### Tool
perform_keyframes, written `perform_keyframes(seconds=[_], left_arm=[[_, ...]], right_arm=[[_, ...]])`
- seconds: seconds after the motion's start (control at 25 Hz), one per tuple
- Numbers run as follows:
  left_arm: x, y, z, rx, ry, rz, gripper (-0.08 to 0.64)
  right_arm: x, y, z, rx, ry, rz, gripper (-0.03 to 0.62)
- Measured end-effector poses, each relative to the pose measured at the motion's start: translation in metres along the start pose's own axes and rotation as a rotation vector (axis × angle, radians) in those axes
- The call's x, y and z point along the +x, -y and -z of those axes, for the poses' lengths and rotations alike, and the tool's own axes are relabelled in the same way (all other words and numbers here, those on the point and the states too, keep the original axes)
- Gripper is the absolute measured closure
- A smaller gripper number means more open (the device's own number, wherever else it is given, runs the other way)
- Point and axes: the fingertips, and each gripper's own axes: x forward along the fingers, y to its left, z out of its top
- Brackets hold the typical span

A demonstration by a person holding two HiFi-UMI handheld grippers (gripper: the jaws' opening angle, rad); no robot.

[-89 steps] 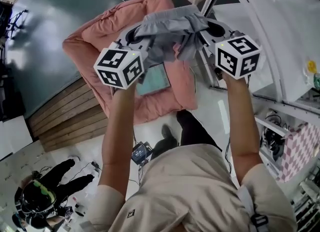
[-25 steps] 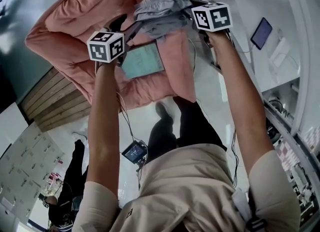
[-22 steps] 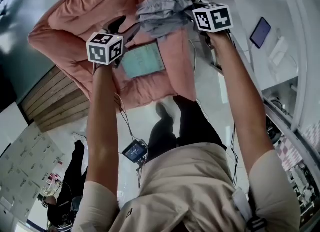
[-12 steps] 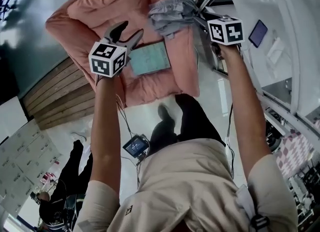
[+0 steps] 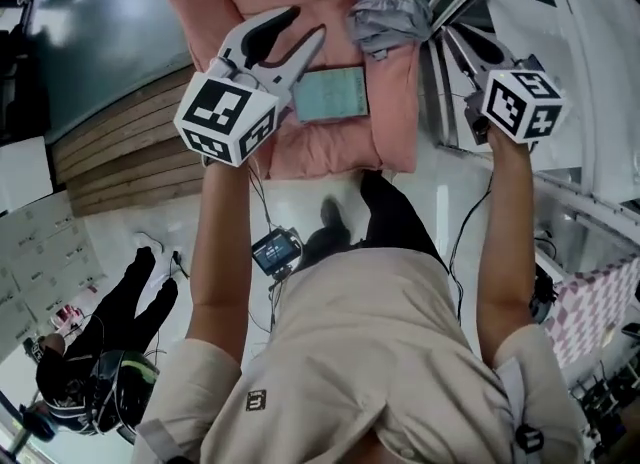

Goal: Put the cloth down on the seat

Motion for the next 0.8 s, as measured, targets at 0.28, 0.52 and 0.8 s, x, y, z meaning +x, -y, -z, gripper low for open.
perform_keyframes(seconds=[0.28, 0.52, 0.8], left_arm=[[-0.086, 0.043, -0.078, -0.028, 0.171, -0.051, 0.532], [-0.148, 0.078, -0.111, -0.062, 0.236, -0.054, 0.541], [-0.202, 0.113, -0.145, 0.003, 0.299, -0.053, 0.541]], right_arm=[[-0.086, -0.104, -0.064, -0.152, 0.171, -0.096, 0.598], [-0.151, -0.168, -0.091, -0.236, 0.243, -0.122, 0.6], [-0.201, -0.216, -0.101, -0.282, 0.296, -0.142, 0.6]])
